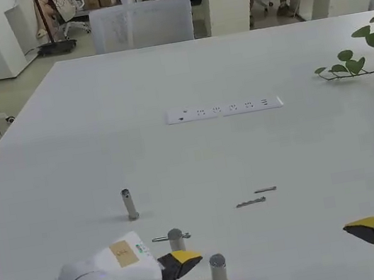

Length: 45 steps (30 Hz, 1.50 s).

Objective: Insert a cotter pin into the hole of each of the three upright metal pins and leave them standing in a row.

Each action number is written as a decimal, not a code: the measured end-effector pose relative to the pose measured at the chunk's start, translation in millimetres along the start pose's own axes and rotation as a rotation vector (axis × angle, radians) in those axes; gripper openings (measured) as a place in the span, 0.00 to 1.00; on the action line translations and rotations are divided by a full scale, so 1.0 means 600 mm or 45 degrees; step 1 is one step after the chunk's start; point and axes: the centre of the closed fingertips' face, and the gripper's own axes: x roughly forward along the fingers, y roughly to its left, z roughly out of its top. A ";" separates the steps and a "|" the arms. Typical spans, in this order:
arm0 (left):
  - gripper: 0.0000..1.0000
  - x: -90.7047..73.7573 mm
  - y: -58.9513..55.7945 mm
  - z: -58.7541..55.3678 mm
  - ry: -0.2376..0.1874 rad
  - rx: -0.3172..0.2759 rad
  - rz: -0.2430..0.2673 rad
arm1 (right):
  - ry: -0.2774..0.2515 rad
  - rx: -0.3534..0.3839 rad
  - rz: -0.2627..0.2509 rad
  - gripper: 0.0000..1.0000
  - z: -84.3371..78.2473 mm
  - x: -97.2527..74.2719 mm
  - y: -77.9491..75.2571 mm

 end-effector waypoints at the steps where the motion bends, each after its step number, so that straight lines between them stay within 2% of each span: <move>1: 0.57 -0.006 0.000 0.002 -0.002 0.001 0.000 | 0.001 -0.001 -0.001 0.97 0.000 0.000 0.000; 6: 0.69 -0.031 -0.004 0.005 -0.007 -0.002 -0.026 | -0.001 -0.005 -0.001 0.97 0.002 -0.001 -0.001; 12: 0.81 -0.055 -0.009 -0.007 0.013 -0.021 -0.043 | 0.001 -0.014 -0.004 0.97 0.006 -0.002 -0.006; 14: 0.85 -0.059 -0.003 -0.020 0.046 -0.013 -0.016 | 0.002 -0.019 -0.006 0.97 0.007 -0.002 -0.009; 19: 0.92 -0.064 -0.009 -0.037 0.059 -0.071 -0.030 | 0.001 -0.028 -0.005 0.97 0.011 -0.001 -0.012; 22: 0.96 -0.067 -0.009 -0.044 0.069 -0.077 -0.017 | 0.004 -0.035 -0.005 0.97 0.012 -0.001 -0.013; 31: 0.97 -0.079 -0.002 -0.044 0.053 -0.118 0.009 | 0.029 -0.072 0.001 0.97 0.013 -0.002 -0.022; 40: 0.99 -0.088 0.007 -0.052 0.062 -0.141 0.040 | 0.116 -0.219 0.039 0.96 0.027 0.006 -0.049; 45: 0.99 -0.090 0.010 -0.053 0.058 -0.151 0.052 | 0.158 -0.285 0.089 0.92 0.037 0.016 -0.055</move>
